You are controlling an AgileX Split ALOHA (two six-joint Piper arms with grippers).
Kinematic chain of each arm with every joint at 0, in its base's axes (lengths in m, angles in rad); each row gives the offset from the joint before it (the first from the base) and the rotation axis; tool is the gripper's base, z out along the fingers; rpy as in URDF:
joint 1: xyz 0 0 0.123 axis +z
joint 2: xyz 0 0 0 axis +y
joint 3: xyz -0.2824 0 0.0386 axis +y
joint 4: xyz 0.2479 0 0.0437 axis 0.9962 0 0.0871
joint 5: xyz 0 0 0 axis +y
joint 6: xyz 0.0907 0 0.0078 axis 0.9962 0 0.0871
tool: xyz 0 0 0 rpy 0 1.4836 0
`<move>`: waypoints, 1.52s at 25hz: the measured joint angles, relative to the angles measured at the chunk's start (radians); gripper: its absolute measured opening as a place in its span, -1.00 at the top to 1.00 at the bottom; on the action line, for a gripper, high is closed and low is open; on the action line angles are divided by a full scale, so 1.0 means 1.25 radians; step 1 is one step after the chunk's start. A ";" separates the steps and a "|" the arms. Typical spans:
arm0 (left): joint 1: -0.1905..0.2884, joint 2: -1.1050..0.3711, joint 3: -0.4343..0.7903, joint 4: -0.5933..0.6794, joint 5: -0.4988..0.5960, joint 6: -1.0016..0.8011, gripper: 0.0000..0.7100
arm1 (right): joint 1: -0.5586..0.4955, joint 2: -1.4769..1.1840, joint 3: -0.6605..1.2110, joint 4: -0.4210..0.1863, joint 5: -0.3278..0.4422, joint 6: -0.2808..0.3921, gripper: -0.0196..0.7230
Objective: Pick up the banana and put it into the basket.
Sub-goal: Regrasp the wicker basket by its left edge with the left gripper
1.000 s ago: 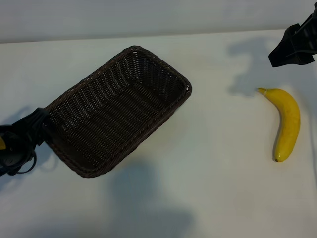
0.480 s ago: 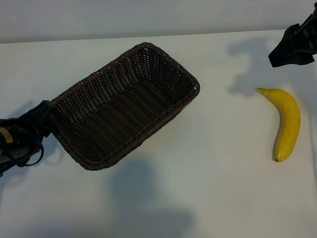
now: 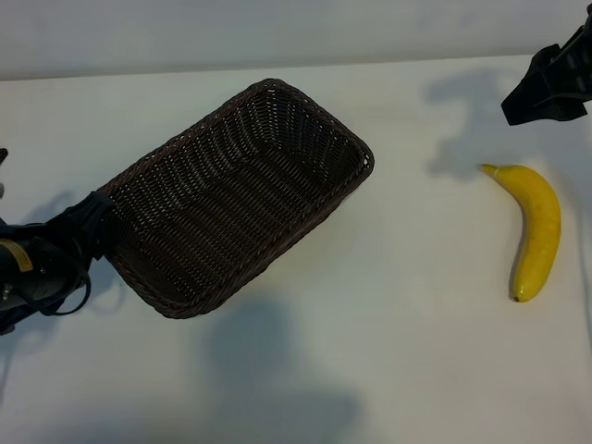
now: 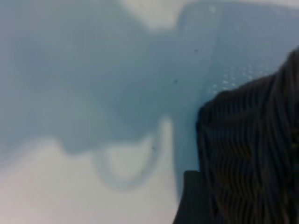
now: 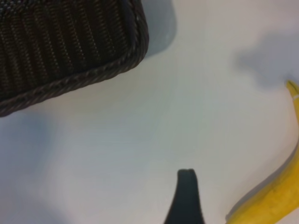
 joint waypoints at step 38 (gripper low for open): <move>-0.001 0.055 -0.008 -0.007 -0.096 -0.059 -0.61 | 0.000 0.000 0.000 0.015 0.007 0.000 -0.65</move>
